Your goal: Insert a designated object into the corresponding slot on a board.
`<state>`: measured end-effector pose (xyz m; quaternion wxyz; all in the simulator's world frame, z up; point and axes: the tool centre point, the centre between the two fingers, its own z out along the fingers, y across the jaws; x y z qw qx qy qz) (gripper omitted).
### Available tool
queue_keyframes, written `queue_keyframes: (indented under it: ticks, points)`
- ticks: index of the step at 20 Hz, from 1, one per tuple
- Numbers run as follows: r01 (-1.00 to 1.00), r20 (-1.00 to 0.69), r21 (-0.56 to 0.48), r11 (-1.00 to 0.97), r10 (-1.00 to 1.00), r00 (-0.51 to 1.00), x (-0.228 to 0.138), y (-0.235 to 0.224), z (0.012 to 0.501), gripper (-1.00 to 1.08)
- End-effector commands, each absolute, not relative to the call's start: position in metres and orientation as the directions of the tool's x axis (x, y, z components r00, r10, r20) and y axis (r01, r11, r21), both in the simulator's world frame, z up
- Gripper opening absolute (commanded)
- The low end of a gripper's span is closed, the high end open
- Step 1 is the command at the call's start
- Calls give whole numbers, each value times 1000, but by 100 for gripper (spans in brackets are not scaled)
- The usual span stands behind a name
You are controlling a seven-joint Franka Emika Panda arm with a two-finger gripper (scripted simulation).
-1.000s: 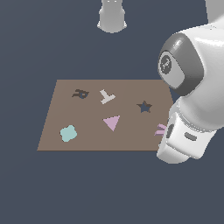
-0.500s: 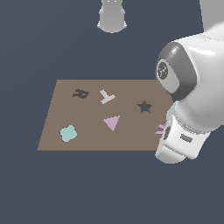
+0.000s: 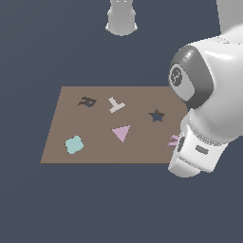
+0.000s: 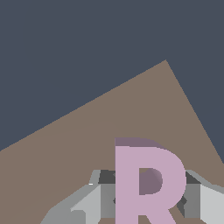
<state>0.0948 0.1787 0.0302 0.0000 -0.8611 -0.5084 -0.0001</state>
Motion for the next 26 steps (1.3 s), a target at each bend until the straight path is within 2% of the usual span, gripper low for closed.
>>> queue_keyframes:
  ticks: [1, 15, 26]
  points:
    - [876, 0, 0, -482, 876, 482, 94, 177, 30, -100]
    - [888, 0, -1, -460, 888, 460, 67, 140, 31, -100]
    - [912, -1, -2, -410, 912, 410, 13, 55, 34, -100]
